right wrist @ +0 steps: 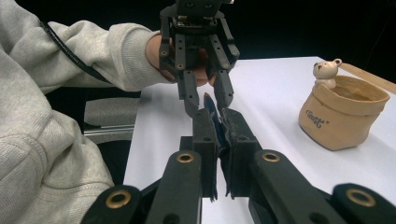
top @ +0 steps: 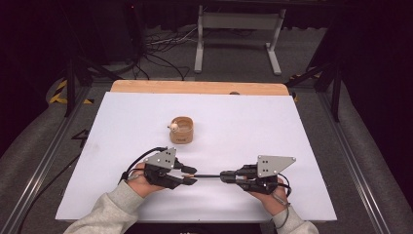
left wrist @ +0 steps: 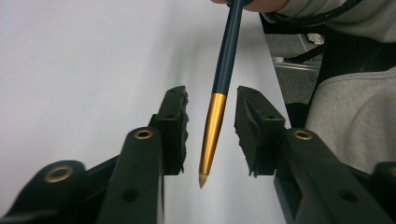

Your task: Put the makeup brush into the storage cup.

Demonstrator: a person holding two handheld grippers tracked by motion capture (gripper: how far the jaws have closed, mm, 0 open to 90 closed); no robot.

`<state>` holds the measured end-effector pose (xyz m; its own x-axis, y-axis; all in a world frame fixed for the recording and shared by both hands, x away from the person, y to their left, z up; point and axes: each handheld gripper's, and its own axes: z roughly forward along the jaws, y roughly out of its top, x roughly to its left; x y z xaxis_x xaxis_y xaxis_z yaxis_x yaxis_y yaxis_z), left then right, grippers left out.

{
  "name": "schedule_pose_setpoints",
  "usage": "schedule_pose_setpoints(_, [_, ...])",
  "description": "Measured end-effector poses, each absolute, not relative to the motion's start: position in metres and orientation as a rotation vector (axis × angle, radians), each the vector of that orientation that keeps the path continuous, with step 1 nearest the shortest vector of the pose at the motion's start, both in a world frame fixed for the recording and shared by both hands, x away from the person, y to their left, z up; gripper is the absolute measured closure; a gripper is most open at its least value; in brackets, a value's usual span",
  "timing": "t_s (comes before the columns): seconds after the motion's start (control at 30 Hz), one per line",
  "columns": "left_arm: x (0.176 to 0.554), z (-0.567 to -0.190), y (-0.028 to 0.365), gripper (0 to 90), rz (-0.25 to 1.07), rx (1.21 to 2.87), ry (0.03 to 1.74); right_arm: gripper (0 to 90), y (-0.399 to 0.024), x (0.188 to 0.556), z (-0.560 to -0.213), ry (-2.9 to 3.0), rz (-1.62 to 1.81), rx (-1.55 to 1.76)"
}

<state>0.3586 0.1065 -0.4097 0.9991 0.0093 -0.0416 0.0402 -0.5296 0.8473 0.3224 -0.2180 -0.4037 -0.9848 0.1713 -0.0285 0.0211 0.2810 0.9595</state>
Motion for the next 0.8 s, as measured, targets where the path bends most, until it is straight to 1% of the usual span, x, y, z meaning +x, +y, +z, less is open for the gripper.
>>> schedule_pose_setpoints(0.07, [0.3573, -0.4088, 0.1066, 78.0, -0.02, 2.133, 0.023, 85.1, -0.2186, 0.3231, -0.4046, 2.412, 1.804, 0.185])
schedule_pose_setpoints(0.4, [0.3545, -0.4067, 0.106, 80.9, 0.015, 2.149, -0.024, 85.0, -0.2213, 0.3258, -0.4073, 2.418, 1.834, 0.182])
schedule_pose_setpoints(0.8, [0.3526, -0.4038, 0.1049, 83.2, 0.025, 2.165, -0.064, 84.8, -0.2239, 0.3308, -0.4113, 2.446, 1.875, 0.187])
